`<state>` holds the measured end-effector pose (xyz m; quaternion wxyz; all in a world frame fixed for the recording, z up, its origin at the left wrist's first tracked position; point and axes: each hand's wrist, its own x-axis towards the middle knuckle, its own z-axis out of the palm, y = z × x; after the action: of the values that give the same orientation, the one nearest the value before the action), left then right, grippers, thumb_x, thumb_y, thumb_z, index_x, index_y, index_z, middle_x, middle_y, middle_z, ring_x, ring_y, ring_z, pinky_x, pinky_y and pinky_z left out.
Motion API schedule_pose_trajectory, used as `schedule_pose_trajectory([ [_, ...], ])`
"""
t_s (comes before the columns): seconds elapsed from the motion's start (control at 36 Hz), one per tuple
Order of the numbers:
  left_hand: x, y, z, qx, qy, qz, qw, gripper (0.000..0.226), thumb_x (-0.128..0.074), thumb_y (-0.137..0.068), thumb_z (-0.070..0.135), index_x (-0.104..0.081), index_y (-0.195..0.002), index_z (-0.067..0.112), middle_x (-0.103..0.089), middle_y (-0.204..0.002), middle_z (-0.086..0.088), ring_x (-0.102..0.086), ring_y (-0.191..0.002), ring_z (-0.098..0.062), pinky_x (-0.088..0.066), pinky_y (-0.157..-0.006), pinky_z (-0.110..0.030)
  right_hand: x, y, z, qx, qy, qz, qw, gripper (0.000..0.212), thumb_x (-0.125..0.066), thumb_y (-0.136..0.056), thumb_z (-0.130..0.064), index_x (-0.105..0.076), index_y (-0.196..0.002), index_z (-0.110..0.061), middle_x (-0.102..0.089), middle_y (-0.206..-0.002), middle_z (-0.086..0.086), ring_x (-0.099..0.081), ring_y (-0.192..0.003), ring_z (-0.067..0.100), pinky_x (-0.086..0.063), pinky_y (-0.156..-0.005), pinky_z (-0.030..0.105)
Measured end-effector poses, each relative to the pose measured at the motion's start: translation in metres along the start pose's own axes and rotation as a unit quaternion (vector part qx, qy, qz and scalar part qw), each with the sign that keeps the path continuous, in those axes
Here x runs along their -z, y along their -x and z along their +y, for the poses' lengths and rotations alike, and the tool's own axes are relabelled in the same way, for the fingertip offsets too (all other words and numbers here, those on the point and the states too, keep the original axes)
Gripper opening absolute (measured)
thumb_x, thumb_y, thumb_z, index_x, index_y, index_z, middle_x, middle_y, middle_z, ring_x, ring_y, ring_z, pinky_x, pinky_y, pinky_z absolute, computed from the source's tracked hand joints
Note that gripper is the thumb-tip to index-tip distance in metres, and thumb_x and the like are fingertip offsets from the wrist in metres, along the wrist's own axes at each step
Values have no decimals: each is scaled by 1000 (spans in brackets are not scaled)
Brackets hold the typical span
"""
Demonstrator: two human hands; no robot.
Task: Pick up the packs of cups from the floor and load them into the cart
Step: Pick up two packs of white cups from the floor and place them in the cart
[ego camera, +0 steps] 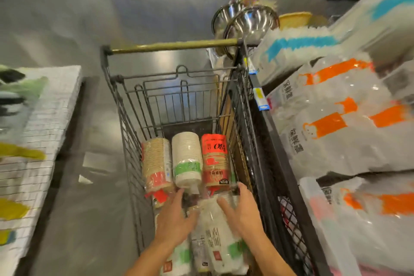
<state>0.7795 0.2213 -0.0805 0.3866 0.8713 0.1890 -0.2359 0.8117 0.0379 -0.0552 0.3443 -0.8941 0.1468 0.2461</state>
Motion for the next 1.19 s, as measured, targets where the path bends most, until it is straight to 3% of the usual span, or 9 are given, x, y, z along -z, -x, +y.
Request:
schedule_pose_trajectory([
  [0.08,38,19,38,-115,-128,21,985,69,-61,-84,56,-39,-145,31,-50,-139,7,-50,-122,-12,-43,-101,-28,35,20,-29,60,69,35,995,66,-66,-94,-54,-43,-149,-25,-53,-144,-2,-55,-130,18,-47,-102,36],
  [0.22,90,42,102,-237,-250,38,938,58,-56,-89,49,-44,-143,30,-45,-146,4,-41,-135,-20,-33,-111,-37,90,54,-66,123,177,88,973,49,-56,-97,-52,-50,-139,-27,-59,-136,-1,-59,-124,22,-51,-98,41],
  [0.33,118,58,143,-324,-334,52,884,49,-56,-86,50,-52,-130,30,-54,-131,3,-49,-125,-23,-39,-104,-43,124,92,-86,128,225,137,956,42,-53,-99,-47,-54,-134,-24,-62,-126,3,-63,-116,27,-53,-93,41],
  [0.44,134,87,174,-425,-364,40,828,52,-54,-87,48,-51,-135,29,-56,-130,1,-50,-127,-25,-40,-104,-44,143,142,-88,89,229,179,953,41,-53,-99,-45,-56,-131,-21,-63,-125,7,-61,-119,30,-53,-95,41],
  [0.61,131,149,202,-536,-410,4,738,51,-55,-91,52,-52,-135,27,-58,-132,0,-53,-123,-24,-44,-102,-42,146,233,-63,-10,186,280,942,44,-53,-100,-45,-53,-140,-25,-60,-139,2,-57,-126,26,-48,-96,39],
  [0.78,91,229,207,-636,-388,-62,664,54,-58,-91,53,-50,-139,29,-57,-139,1,-53,-126,-23,-43,-107,-43,118,344,-13,-135,127,342,921,47,-54,-100,-47,-51,-141,-24,-59,-139,3,-56,-128,29,-50,-97,41],
  [0.86,57,278,202,-681,-404,-85,605,55,-56,-91,54,-49,-140,29,-56,-138,-1,-53,-125,-25,-43,-102,-39,98,409,16,-206,108,360,903,47,-54,-100,-45,-49,-142,-23,-57,-140,6,-56,-127,31,-50,-97,42],
  [1.06,-22,420,155,-764,-408,-179,466,55,-56,-89,53,-49,-138,29,-56,-135,-3,-52,-123,-29,-45,-100,-43,26,568,78,-357,48,419,833,43,-56,-99,-45,-54,-134,-19,-61,-127,8,-59,-121,33,-53,-88,45],
  [1.19,-61,534,88,-806,-397,-250,361,61,-53,-80,53,-53,-136,28,-59,-126,-4,-57,-119,-31,-49,-95,-45,-50,687,112,-446,-20,437,780,44,-57,-100,-45,-53,-133,-16,-61,-131,7,-59,-119,30,-54,-94,48],
])
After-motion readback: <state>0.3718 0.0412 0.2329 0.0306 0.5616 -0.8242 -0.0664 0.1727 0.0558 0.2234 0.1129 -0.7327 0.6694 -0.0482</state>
